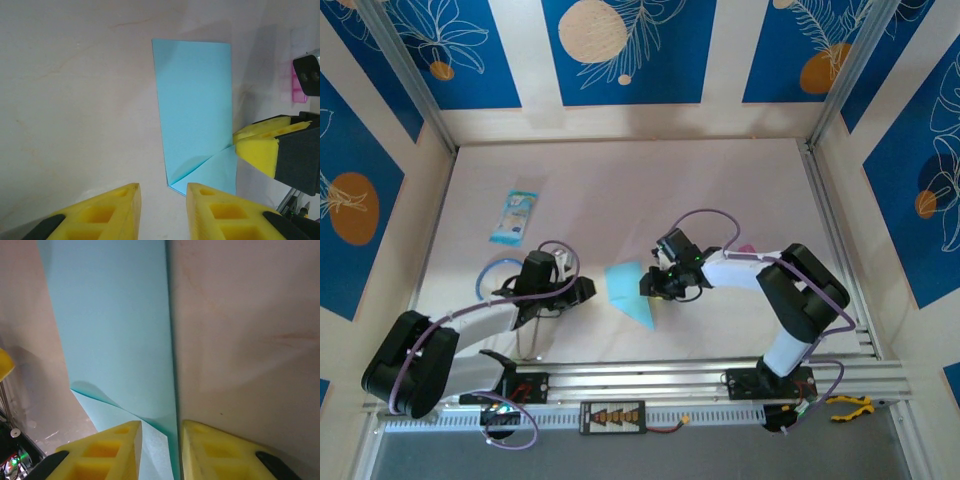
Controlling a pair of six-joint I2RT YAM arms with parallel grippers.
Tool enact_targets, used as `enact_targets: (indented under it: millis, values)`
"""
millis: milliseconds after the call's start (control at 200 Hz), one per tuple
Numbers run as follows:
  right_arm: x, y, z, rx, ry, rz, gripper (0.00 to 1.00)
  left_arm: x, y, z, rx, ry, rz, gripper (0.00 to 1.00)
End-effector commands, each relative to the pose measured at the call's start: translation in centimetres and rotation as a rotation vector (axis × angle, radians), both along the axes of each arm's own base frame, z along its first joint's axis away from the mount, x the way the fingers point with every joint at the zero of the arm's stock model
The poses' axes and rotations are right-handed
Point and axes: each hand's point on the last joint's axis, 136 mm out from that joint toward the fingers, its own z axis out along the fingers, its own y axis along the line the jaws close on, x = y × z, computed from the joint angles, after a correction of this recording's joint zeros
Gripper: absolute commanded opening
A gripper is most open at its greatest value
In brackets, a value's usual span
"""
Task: Fold a paper plane with a square sheet of paper (pick it up from the middle)
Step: Fourth fold the wing at the center of the table.
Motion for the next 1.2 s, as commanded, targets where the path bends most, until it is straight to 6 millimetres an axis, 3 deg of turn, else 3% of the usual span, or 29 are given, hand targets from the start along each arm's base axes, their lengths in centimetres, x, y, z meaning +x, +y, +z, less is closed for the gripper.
enact_targets:
  millis: [0,325,885,1196]
  values:
    - [-0.4,0.5,0.0,0.009,0.014,0.03,0.23,0.1,-0.1,0.5,-0.009,-0.003,-0.017,0.3]
    - [-1.4,0.3,0.5,0.015,0.031,0.033,0.05,-0.1,-0.2,0.9,-0.02,-0.01,-0.026,0.3]
    - [-1.5,-1.0,-0.2,-0.048,0.038,0.014,0.07,0.2,0.1,1.0,0.003,-0.008,-0.01,0.32]
    - [-1.9,-0.3,1.0,0.0,0.023,0.049,0.14,-0.3,-0.7,0.4,-0.032,0.052,-0.035,0.33]
